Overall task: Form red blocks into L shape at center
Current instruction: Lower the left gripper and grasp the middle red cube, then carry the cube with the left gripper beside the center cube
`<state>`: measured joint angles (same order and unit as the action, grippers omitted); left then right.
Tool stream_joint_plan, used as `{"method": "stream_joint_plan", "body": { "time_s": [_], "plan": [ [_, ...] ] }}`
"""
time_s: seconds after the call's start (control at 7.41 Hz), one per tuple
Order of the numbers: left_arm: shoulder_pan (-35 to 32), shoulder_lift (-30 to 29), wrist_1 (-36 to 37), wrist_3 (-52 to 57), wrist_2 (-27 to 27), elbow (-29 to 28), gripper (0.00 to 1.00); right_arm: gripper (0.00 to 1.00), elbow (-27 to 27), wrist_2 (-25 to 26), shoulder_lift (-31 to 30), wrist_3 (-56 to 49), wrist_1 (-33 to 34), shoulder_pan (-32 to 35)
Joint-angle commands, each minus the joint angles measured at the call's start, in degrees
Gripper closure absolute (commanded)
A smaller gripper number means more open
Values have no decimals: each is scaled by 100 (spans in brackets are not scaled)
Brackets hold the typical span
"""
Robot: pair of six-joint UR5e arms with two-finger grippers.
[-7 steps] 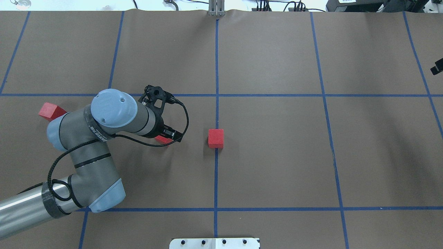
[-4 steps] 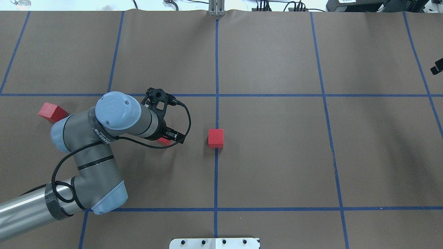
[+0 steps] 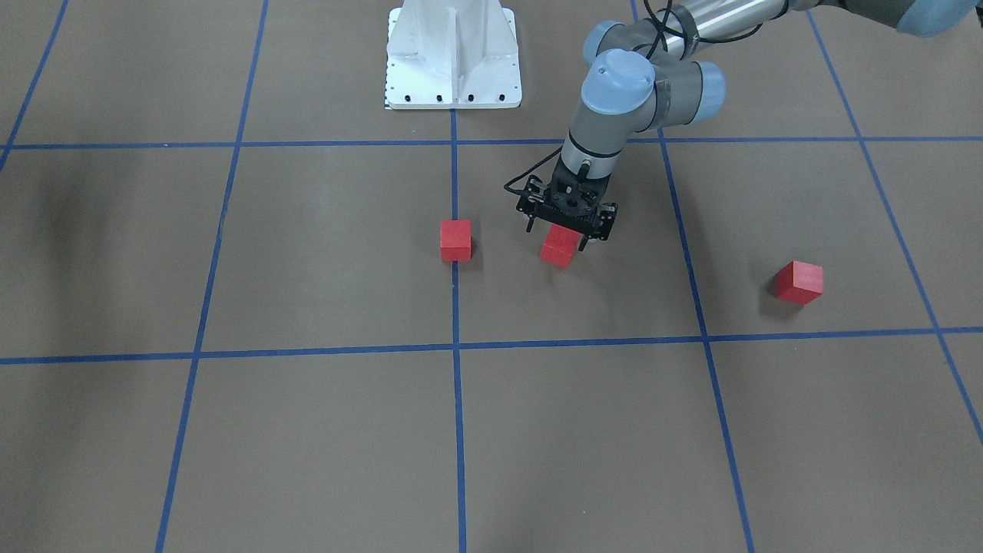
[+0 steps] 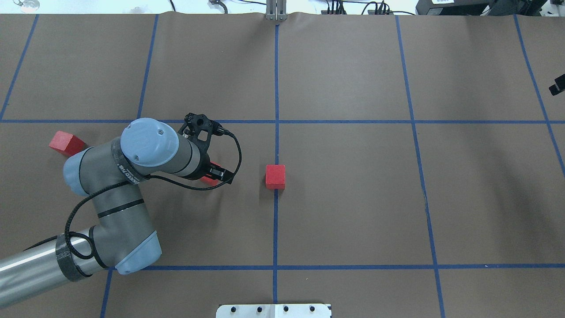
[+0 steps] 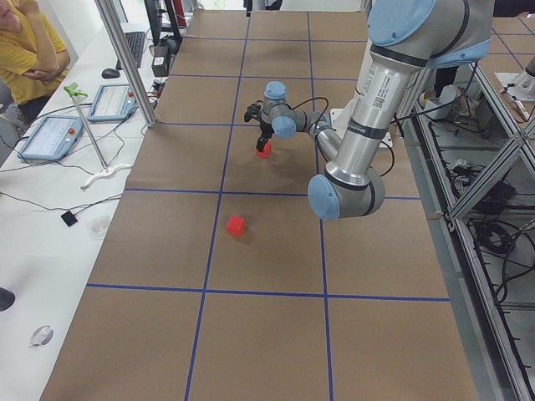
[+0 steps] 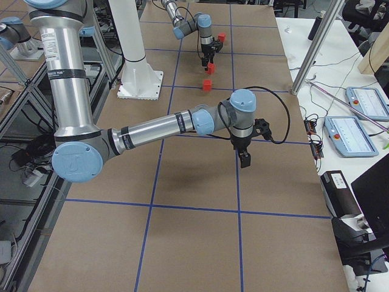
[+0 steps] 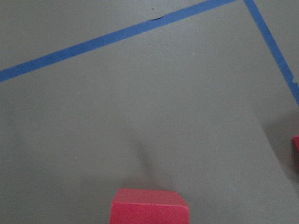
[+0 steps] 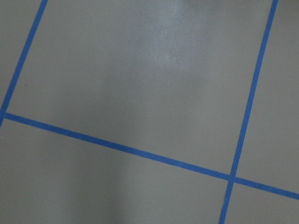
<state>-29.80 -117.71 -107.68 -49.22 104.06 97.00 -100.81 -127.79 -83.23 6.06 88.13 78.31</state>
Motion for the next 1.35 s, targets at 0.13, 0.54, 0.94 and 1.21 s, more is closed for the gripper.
{"method": "stream_joint_plan", "body": {
  "time_s": [0.13,0.54,0.94,1.21],
  "plan": [
    [-17,2,10,0,0,-6,36,0,0,0,0,0,-7,0],
    [-78,-7,19,44,-9,29,93,0,0,9,0,0,-7,0],
    [-245,-504,885,53,26,117,100,0,0,9,9,0,-7,0],
    [-263,-1356,1581,-25,26,-118,100,0,9,9,9,0,2,0]
  ]
}}
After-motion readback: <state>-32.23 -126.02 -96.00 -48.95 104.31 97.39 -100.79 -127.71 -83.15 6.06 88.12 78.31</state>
